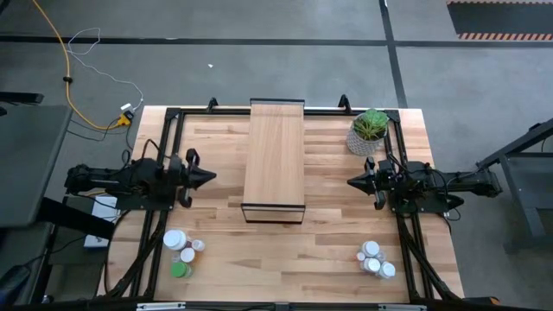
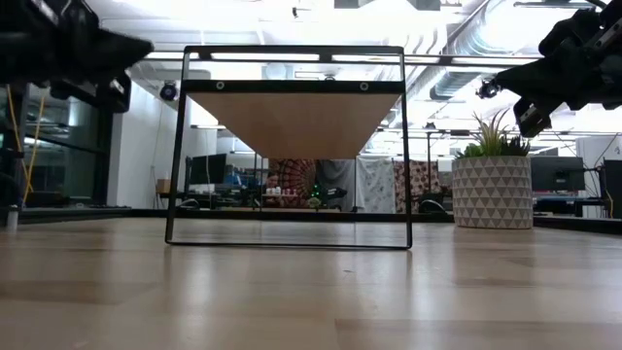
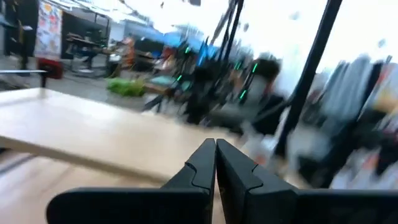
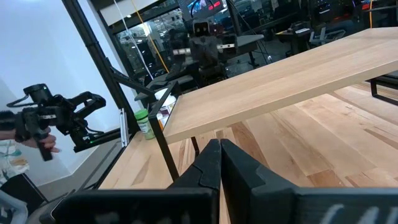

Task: Pick and place medicine bottles onto shelf by color
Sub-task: Put the red medicine bottle on the shelf

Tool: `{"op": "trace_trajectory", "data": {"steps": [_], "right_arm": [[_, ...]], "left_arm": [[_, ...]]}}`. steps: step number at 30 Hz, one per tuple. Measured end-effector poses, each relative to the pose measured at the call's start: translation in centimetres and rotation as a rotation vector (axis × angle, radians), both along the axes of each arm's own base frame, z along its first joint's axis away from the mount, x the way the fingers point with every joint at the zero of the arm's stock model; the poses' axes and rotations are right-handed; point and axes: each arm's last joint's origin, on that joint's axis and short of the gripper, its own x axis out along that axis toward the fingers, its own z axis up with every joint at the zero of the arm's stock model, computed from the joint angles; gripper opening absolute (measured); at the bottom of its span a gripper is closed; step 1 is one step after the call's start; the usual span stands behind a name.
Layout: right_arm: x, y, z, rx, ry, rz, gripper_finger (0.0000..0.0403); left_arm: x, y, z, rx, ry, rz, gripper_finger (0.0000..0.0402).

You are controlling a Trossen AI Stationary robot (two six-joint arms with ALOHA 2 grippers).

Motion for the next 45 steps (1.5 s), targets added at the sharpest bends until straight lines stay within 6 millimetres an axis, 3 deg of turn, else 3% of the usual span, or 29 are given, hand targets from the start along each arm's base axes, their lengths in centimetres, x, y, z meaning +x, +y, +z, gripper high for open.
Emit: {"op": "trace_trajectory", "data": {"steps": [11,14,21,26,31,38,45], "right_arm": [[0.0,0.0,0.0,0.000,0.000,0.000,0.0000],[0.0,0.0,0.0,0.000,0.000,0.000,0.0000],[0.0,0.0,0.0,0.000,0.000,0.000,0.0000],[0.0,0.0,0.0,0.000,0.000,0.000,0.0000],[0.0,0.0,0.0,0.000,0.000,0.000,0.0000],[0.0,0.0,0.0,0.000,0.000,0.000,0.0000],[0.0,0.0,0.0,0.000,0.000,0.000,0.0000]], "left_arm": [[-0.8,0.6,2.3,-0.149,-0.279,0.177,0.0004],[-1.0,0.6,3.5,-0.188,-0.297,0.166,0.0020],[-0.5,0.4,9.0,-0.198,-0.186,0.102,0.0123],[1.3,0.2,13.5,-0.160,-0.056,0.015,0.0215],[3.4,0.2,16.3,-0.085,0.021,-0.022,0.0283],[5.0,0.3,17.3,-0.010,0.036,0.005,0.0299],[5.2,0.4,17.3,-0.029,0.031,0.014,0.0299]]}}
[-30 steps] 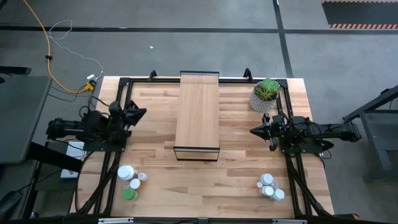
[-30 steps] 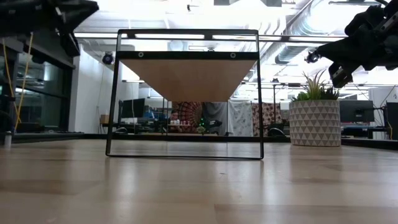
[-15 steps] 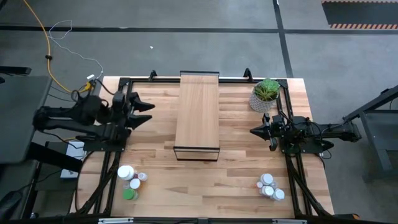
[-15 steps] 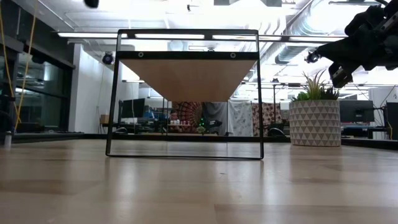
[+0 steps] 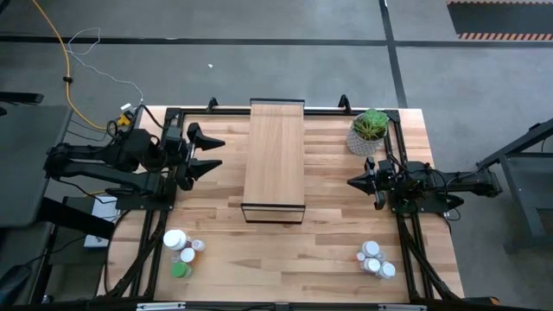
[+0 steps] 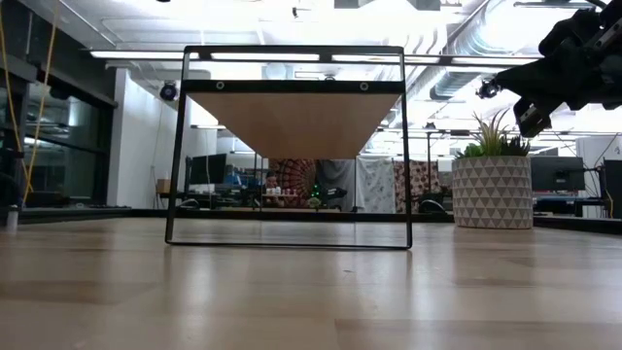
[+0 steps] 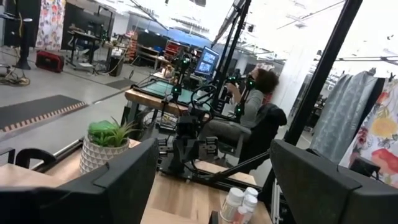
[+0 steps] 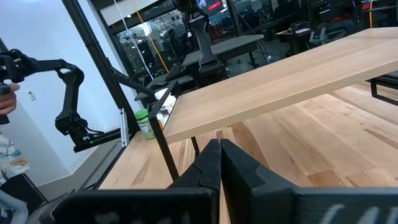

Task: Pick and place medicine bottles onto shelf by color
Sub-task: Put the red medicine bottle on the shelf

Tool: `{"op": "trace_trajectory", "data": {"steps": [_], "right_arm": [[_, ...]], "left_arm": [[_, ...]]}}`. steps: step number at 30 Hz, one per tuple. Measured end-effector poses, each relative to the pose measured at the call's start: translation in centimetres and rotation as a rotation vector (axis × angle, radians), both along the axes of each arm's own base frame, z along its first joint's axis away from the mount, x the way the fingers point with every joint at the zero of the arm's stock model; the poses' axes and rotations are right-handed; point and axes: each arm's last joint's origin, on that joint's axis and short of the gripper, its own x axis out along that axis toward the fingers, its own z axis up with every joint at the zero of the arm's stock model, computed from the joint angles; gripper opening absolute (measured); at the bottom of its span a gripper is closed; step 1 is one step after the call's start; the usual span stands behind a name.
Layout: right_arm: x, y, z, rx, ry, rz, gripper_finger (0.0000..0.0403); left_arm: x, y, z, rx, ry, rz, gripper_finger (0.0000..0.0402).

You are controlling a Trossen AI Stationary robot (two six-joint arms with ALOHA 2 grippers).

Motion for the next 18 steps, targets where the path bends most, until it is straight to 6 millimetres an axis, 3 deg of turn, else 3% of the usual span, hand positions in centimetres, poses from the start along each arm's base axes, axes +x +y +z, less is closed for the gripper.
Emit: {"op": "trace_trajectory", "data": {"steps": [12,18], "right_arm": [[0.00,0.00,-0.01,0.000,0.000,0.000,0.0000],[0.00,0.00,-0.01,0.000,0.001,0.000,0.0000]], "left_arm": [[-0.08,-0.01,0.07,0.008,-0.005,-0.001,0.0305],[0.05,-0.09,-0.31,-0.038,0.026,-0.037,0.0369]]}}
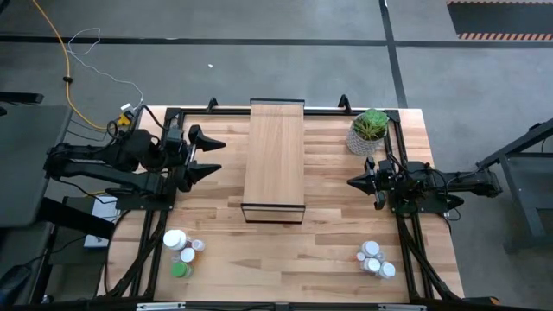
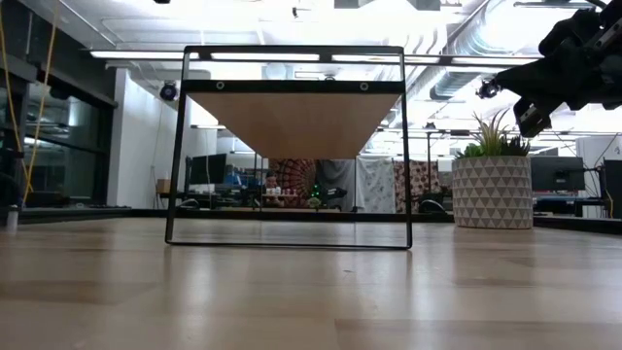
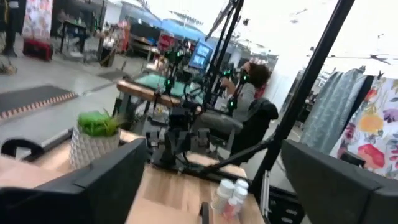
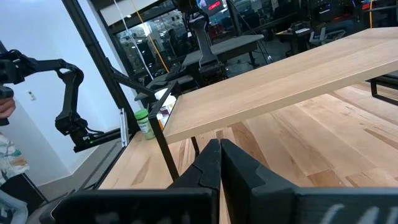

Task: Pick and place medicine bottles onto shelf by color
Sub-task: Put the red medicine bottle on the shelf

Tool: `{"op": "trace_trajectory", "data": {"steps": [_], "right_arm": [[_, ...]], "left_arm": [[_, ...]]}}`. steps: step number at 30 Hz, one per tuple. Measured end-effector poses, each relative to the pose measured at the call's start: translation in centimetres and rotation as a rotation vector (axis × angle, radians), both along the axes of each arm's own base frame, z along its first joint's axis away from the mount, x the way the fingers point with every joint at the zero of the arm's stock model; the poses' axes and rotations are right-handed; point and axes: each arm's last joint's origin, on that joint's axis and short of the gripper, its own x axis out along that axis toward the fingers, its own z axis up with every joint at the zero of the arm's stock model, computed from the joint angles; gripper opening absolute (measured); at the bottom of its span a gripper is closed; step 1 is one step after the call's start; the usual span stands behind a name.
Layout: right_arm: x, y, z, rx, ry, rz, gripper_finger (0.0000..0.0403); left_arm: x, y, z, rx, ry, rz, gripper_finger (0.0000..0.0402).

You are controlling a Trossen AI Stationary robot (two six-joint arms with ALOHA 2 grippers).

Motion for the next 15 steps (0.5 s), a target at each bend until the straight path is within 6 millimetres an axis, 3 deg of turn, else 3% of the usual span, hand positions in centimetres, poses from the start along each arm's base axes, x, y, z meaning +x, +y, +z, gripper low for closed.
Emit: {"op": "trace_trajectory", "data": {"steps": [3,15], "right_arm": [[0.00,0.00,0.02,0.000,-0.001,0.000,0.0000],[0.00,0.00,0.01,0.000,0.000,0.000,0.0000]], "left_arm": [[0.02,0.00,-0.20,-0.002,0.021,-0.001,0.0394],[0.01,-0.10,-0.22,-0.144,0.005,-0.044,0.0374]]}}
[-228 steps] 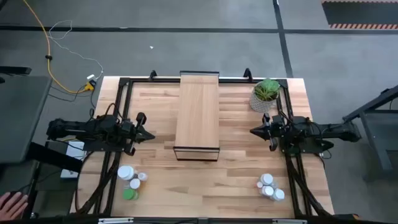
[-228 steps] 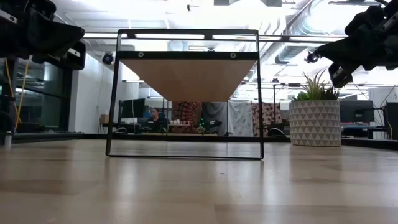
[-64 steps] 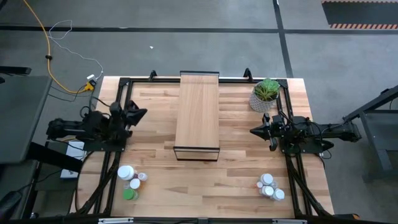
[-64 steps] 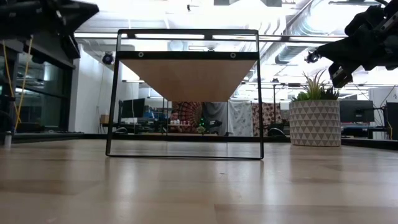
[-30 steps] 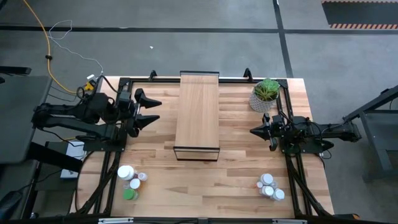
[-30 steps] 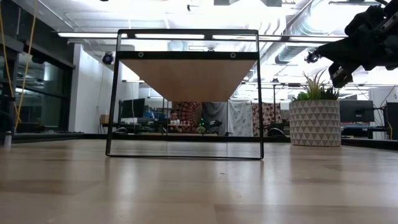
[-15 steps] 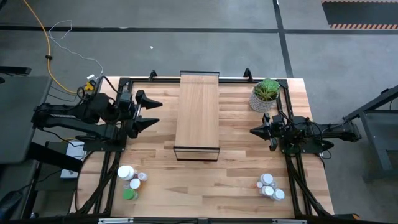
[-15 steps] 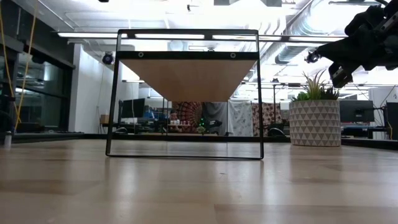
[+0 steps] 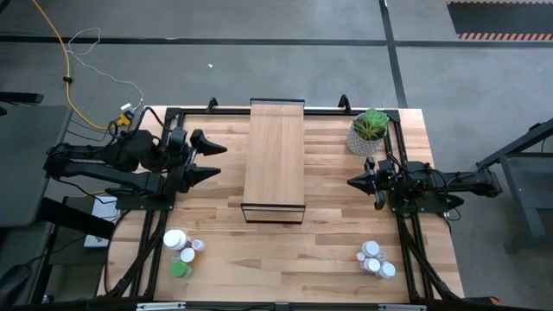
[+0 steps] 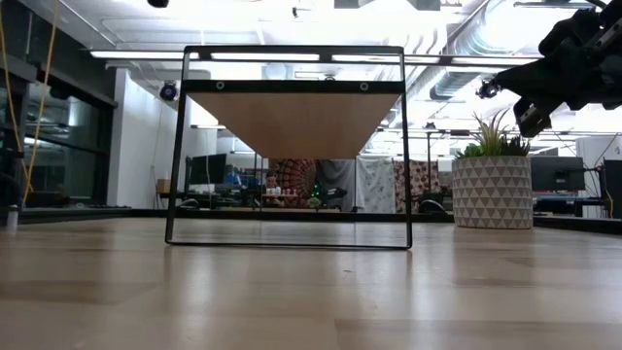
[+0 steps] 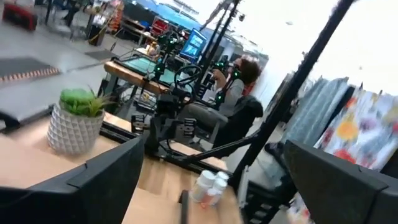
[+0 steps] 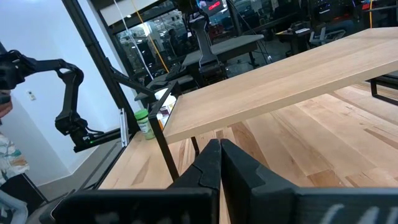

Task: Pick and place medicine bottles onto shelf by color
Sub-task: Put the red medicine bottle on the shelf

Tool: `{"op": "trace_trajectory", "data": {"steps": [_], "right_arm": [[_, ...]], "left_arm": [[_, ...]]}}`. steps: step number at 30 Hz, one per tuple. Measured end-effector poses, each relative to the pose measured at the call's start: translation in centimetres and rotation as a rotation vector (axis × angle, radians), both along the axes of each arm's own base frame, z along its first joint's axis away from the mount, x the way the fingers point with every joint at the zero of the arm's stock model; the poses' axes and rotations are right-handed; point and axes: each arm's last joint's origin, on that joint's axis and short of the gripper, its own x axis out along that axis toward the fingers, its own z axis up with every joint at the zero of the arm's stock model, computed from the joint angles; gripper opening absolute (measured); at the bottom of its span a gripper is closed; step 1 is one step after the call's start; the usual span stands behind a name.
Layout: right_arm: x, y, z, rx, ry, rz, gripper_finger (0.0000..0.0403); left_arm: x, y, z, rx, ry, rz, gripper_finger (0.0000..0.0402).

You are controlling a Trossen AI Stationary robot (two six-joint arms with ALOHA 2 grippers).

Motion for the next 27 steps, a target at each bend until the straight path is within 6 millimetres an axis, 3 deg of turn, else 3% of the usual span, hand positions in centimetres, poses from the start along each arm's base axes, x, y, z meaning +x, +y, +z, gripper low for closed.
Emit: {"op": "trace_trajectory", "data": {"steps": [4,7,14,17,20,27], "right_arm": [[0.0,0.0,0.0,0.000,0.000,0.000,0.0000],[0.0,0.0,0.0,0.000,0.000,0.000,0.0000],[0.0,0.0,0.0,0.000,0.000,0.000,0.0000],[0.0,0.0,0.0,0.000,0.000,0.000,0.0000],[0.0,0.0,0.0,0.000,0.000,0.000,0.0000],[0.0,0.0,0.0,0.000,0.000,0.000,0.0000]], "left_arm": [[0.7,0.0,-0.6,-0.211,0.036,-0.017,0.0374],[1.3,-0.3,-1.0,-0.367,0.181,-0.088,0.0374],[1.7,-2.5,-1.5,-0.691,0.818,-0.185,0.0374],[0.6,-3.8,-1.6,-0.739,1.089,-0.108,0.0374],[-0.5,-5.1,-1.7,-0.770,1.251,0.013,0.0374],[-2.3,-8.6,-2.1,-0.889,1.330,0.173,0.0374]]}}
